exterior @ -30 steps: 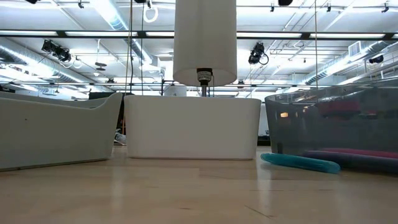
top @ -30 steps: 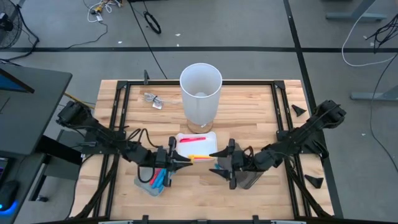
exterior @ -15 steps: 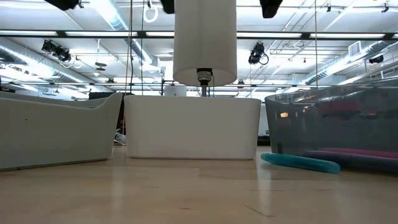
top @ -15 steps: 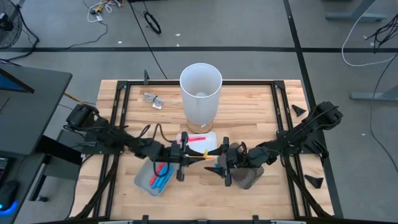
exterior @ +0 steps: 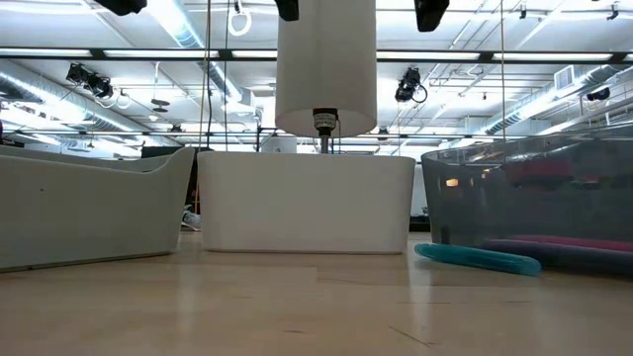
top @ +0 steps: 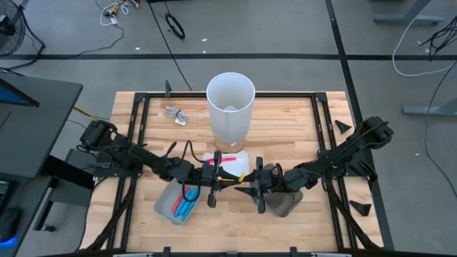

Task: Pick & Place Markers
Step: Put the yellow marker pen in the white bin

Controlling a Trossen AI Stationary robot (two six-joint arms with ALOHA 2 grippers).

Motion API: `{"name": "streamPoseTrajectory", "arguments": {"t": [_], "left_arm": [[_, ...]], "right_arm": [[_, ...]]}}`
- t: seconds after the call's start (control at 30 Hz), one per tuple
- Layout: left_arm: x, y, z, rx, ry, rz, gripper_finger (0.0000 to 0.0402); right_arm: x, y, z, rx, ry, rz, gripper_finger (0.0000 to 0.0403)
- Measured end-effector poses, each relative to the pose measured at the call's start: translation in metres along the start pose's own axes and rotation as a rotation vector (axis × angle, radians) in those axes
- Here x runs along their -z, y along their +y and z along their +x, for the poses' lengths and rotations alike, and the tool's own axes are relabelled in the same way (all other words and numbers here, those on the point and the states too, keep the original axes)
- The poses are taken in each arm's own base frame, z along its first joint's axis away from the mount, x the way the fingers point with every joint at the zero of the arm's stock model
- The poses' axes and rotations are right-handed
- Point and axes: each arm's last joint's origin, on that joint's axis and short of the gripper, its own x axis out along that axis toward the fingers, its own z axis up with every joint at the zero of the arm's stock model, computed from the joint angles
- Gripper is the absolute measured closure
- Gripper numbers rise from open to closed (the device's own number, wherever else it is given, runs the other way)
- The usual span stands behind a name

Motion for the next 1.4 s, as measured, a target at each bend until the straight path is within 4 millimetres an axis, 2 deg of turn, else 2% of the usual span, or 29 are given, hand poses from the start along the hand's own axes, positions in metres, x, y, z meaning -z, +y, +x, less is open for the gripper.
{"name": "streamPoseTrajectory", "arguments": {"t": [0.17, 0.23, 0.4, 0.6, 0.8, 0.9, 1.0, 1.17, 1.4], "left_arm": [[0.0, -0.001, 0.0, 0.004, 0.004, -0.022, 0.0357], [0.001, -0.001, 0.0, 0.003, 0.009, -0.021, 0.0348], [0.005, -0.001, 0.0, 0.0, 0.049, -0.032, 0.0333], [0.009, 0.001, -0.005, -0.011, 0.188, -0.036, 0.0321], [0.007, 0.004, -0.02, 0.023, 0.376, -0.042, 0.0313], [0.001, 0.005, -0.028, 0.046, 0.453, -0.084, 0.0313], [0.004, 0.005, -0.037, 0.072, 0.572, -0.145, 0.0312], [0.006, 0.006, -0.053, 0.095, 0.741, -0.209, 0.0312], [0.005, 0.001, -0.074, 0.129, 0.912, -0.208, 0.0312]], "right_arm": [[0.0, 0.0, 0.0, 0.004, 0.001, 0.006, 0.0361], [0.001, 0.0, 0.0, 0.005, 0.005, 0.015, 0.0385], [0.003, 0.0, 0.0, 0.003, 0.027, 0.043, 0.0374], [0.008, -0.001, 0.0, 0.005, 0.08, 0.021, 0.0388], [0.013, -0.002, -0.001, 0.008, 0.131, 0.045, 0.0388], [0.017, -0.002, -0.002, 0.017, 0.163, 0.051, 0.0388], [0.019, -0.005, 0.001, 0.042, 0.241, 0.028, 0.0388], [0.002, -0.015, 0.011, 0.143, 0.485, -0.022, 0.0388], [-0.029, -0.033, 0.024, 0.176, 0.607, -0.028, 0.0388]]}}
